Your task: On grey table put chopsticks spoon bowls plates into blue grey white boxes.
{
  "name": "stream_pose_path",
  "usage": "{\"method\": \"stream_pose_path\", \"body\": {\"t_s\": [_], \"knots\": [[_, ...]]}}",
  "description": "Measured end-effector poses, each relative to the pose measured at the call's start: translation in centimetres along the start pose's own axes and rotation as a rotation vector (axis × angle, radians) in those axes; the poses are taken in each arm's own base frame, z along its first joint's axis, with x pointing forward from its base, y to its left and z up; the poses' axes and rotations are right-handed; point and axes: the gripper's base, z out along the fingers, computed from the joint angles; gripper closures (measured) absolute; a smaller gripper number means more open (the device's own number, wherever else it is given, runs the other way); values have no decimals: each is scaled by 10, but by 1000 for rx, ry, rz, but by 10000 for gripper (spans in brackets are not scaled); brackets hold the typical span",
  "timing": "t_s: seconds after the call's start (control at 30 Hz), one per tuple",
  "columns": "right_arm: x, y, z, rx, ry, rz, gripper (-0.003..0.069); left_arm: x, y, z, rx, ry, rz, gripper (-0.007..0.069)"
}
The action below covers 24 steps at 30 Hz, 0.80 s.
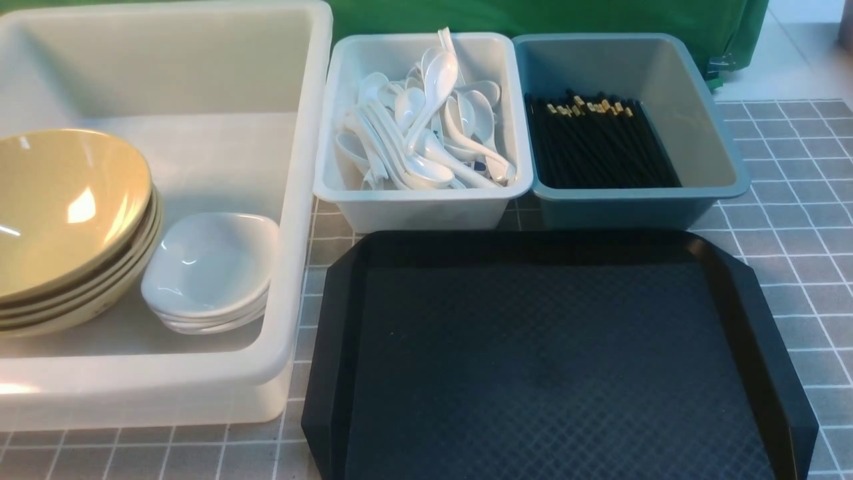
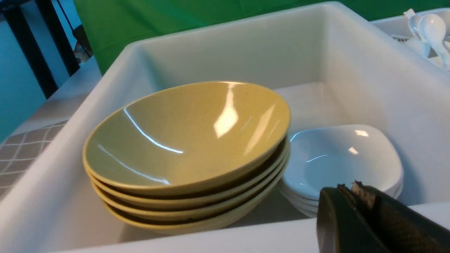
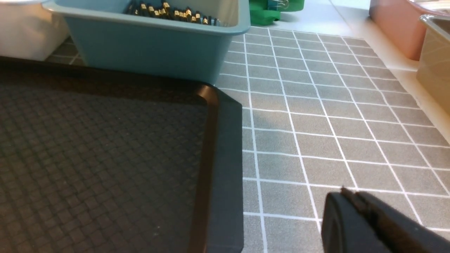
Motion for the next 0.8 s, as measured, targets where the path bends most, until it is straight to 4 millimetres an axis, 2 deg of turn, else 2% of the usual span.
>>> {"method": "stream_pose_path", "body": {"t_s": [0.27, 0.4, 0.8], "knots": [[0, 0, 0, 4, 1, 1, 614, 50, -4, 17, 0, 69, -217, 634], [0, 0, 0, 5, 2, 1, 610, 56, -5, 17, -3, 125, -253, 634], [0, 0, 0, 5, 2, 1, 601, 56, -5, 17, -3, 126, -254, 634]]}}
